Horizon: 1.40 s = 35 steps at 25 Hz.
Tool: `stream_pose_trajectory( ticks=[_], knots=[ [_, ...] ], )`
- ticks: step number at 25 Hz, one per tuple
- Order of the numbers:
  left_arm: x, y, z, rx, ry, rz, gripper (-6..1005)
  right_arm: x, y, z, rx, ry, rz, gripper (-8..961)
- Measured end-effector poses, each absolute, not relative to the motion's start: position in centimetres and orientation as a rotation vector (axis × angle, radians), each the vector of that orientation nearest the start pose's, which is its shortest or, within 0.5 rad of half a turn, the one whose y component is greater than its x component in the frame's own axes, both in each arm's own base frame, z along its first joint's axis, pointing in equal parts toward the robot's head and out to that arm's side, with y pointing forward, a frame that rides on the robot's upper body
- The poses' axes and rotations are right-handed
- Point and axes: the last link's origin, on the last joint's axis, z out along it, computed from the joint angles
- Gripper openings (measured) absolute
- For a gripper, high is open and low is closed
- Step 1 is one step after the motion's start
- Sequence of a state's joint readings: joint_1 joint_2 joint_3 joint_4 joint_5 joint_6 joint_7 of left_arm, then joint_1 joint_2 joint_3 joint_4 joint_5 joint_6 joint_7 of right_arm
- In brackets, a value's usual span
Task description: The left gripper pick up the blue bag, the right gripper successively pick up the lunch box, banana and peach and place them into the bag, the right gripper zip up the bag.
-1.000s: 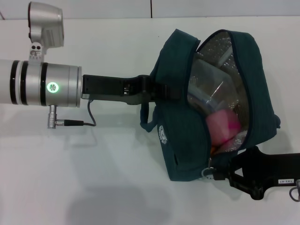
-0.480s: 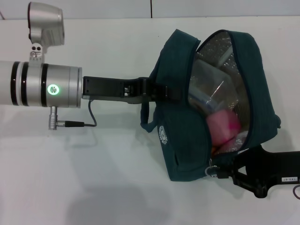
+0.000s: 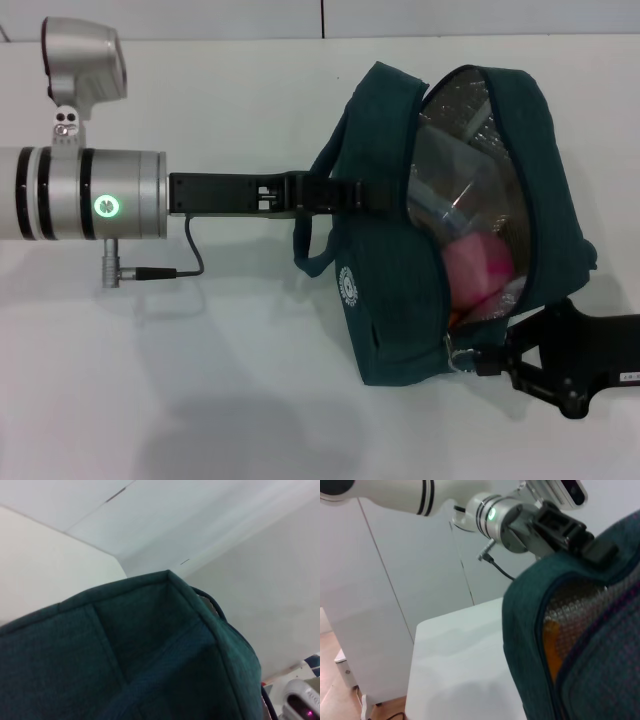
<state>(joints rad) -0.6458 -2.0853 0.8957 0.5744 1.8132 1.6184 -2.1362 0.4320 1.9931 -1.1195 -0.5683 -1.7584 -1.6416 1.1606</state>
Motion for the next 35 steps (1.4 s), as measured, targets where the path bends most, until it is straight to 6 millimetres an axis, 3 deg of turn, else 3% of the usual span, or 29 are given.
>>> stream_pose_trajectory(
  ticks=[10,13,18,25,35],
  knots=[
    [-20.1,33.3,-2.7,-2.754,-1.433,-1.026,439,25.9,28.1,0.3,-2.929,0.272,0.871,5],
    [-20.5,33.2,-2.2,-2.719,-1.377,-1.101,654,25.5,28.3,0.7,-2.902,0.258,0.918,6],
    [-21.1,32.9,-1.7,-2.68,-1.328,-1.156,882,24.4,28.7,1.2,-2.874,0.206,0.999,6],
    [-22.3,32.4,-0.9,-2.595,-1.297,-1.232,898,22.9,29.6,1.9,-2.819,0.142,1.089,6],
    [-23.6,31.8,-0.4,-2.523,-1.313,-1.257,898,22.7,30.2,2.1,-2.797,0.153,1.094,6]
  ],
)
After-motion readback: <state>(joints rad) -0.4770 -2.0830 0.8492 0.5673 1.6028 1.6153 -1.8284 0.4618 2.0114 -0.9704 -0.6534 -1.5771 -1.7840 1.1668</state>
